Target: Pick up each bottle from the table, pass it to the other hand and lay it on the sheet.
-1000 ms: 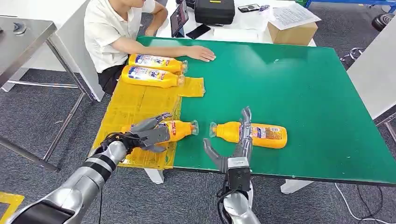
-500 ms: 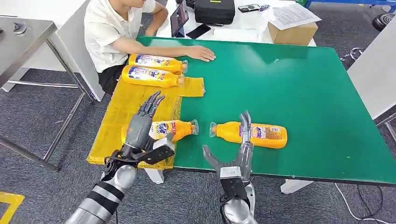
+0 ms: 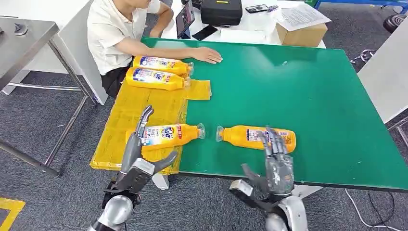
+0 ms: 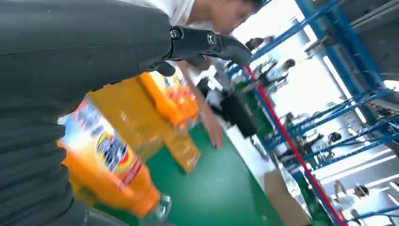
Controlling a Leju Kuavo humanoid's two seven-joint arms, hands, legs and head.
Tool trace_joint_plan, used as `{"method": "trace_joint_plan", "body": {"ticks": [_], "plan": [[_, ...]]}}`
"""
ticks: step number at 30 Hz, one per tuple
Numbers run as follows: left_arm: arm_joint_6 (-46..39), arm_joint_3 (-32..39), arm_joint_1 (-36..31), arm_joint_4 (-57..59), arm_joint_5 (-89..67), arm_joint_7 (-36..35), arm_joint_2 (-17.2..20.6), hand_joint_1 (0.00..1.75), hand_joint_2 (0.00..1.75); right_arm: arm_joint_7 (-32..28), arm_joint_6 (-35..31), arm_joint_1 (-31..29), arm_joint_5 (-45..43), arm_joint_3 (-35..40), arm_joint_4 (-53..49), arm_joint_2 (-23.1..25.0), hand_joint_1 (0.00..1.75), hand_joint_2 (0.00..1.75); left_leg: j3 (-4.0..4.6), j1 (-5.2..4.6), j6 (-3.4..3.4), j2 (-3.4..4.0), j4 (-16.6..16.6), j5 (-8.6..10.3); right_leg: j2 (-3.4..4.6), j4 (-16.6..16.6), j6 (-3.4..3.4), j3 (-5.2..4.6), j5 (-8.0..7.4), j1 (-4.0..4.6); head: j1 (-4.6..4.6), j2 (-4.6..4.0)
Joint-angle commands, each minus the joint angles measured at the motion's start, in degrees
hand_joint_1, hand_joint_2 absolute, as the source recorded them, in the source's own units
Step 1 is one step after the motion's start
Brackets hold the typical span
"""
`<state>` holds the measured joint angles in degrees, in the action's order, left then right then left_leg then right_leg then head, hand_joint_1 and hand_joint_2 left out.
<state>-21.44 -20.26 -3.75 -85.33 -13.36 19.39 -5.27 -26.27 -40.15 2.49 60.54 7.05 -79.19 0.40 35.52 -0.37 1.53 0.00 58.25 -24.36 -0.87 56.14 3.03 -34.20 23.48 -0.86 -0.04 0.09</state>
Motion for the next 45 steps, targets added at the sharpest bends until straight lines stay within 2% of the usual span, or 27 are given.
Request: {"method": "trace_joint_plan", "body": {"ticks": [1,3,4,6,13,21,26,37,41,43,45], "plan": [[1.9,0.6,0.5,1.0,3.0,0.9,-1.1,0.0,1.75,5.4,0.2,-9.9,5.6,-6.7,19.3,-11.8,0.0,1.75,-0.24,0.02,-0.05,0.07,-0.1,-0.04,0.12,-0.1,-0.05,0.24,-0.01,0.02,0.02,0.0],[2.0,-0.1,0.7,1.1,3.2,0.9,-1.3,0.0,1.75,5.9,0.4,-12.3,5.8,-6.0,22.4,-13.1,0.0,1.75,-0.29,0.01,-0.06,0.24,-0.1,-0.07,0.27,-0.1,-0.05,0.23,-0.07,0.02,-0.02,0.0],[2.1,-0.3,0.6,1.6,3.5,0.8,-1.4,0.0,1.75,7.5,3.6,-15.7,6.6,-4.0,26.8,-13.9,0.0,1.75,-0.19,0.0,-0.05,0.21,0.0,-0.04,0.18,-0.1,-0.03,0.14,-0.08,0.02,-0.02,0.0],[2.1,-0.6,0.3,2.4,3.6,0.8,-1.6,0.0,1.75,8.4,5.1,-18.8,7.0,-2.6,29.7,-14.1,0.0,1.75,-0.23,-0.01,-0.04,0.24,-0.1,-0.03,0.23,-0.1,-0.03,0.15,-0.1,0.0,0.0,0.0],[2.1,-0.5,0.1,2.6,3.8,0.9,-1.6,0.0,1.75,9.2,4.6,-19.0,7.9,-1.5,30.6,-14.2,0.0,1.75,-0.37,0.05,-0.06,0.14,-0.1,-0.05,0.12,-0.1,-0.08,0.34,-0.01,0.06,-0.02,0.0],[2.9,-2.0,-2.5,5.0,4.5,1.2,-2.3,0.0,1.75,9.6,7.9,-29.0,8.3,3.3,41.9,-11.7,0.0,1.75,-0.17,0.02,-0.02,0.29,0.0,0.0,0.25,0.0,-0.03,0.12,-0.1,0.03,-0.02,0.0],[2.4,-2.2,-3.8,6.1,5.5,1.7,-2.9,0.0,1.75,8.4,8.7,-32.0,9.5,6.9,46.8,-10.8,0.0,1.75,-0.23,0.03,-0.04,0.27,0.0,0.01,0.24,0.0,-0.06,0.17,-0.09,0.04,-0.02,0.0],[1.1,-1.7,-5.1,7.8,5.9,1.9,-3.1,0.0,1.75,7.8,11.4,-33.7,8.1,8.1,51.3,-9.7,0.0,1.75,-0.21,0.02,-0.02,0.13,0.0,0.01,0.1,0.0,-0.02,0.18,-0.04,0.03,-0.04,0.0],[1.8,-2.2,-5.4,8.4,7.0,1.9,-3.2,0.0,1.75,8.3,14.4,-34.5,7.2,8.6,53.8,-9.6,0.0,1.75,-0.3,0.04,-0.06,0.15,0.0,0.0,0.13,0.0,-0.06,0.27,-0.04,0.05,-0.02,0.0],[2.3,-2.9,-5.7,8.6,7.5,1.8,-3.0,0.0,1.75,8.3,18.4,-34.7,6.0,8.8,55.2,-10.0,0.0,1.75,-0.2,0.03,-0.03,0.09,0.0,0.03,0.06,0.0,-0.03,0.19,-0.05,0.04,-0.02,0.0],[2.3,-2.9,-5.7,8.7,7.5,1.8,-3.0,0.0,1.75,8.2,18.3,-34.7,5.9,8.8,55.2,-10.1,0.0,1.75,-0.28,0.05,-0.06,0.07,0.0,0.03,0.05,0.0,-0.06,0.26,-0.04,0.06,-0.02,0.0]]}}
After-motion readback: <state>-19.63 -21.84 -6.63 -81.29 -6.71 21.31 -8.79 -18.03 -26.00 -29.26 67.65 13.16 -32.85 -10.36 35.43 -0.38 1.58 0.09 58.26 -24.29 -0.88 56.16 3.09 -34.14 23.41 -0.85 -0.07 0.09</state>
